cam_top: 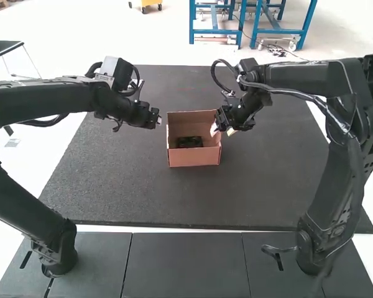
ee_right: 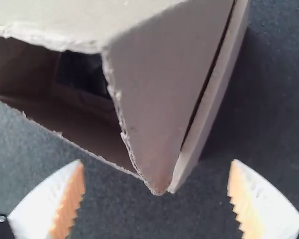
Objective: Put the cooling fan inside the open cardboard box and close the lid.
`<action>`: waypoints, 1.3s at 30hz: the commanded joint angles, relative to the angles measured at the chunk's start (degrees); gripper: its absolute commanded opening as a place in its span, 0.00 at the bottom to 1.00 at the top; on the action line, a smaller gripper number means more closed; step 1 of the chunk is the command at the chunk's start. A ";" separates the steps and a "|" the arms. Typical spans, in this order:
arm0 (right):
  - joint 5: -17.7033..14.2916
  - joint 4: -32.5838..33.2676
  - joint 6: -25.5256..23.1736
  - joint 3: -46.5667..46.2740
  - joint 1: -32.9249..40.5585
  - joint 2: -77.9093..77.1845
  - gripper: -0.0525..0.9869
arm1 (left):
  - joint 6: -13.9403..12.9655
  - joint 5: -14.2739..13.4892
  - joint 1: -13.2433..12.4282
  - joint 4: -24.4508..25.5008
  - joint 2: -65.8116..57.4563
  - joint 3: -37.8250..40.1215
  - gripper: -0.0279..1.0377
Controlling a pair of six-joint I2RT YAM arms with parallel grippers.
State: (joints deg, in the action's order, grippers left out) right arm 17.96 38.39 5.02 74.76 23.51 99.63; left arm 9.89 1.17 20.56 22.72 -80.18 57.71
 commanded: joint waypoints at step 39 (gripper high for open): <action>1.12 10.21 -5.28 3.72 0.40 -25.54 0.85 | 0.04 -0.03 7.04 -4.26 -11.49 10.40 0.92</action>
State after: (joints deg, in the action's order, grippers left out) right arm 18.68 48.49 0.62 78.39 23.51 75.13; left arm 9.93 -0.60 26.89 18.17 -91.59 66.59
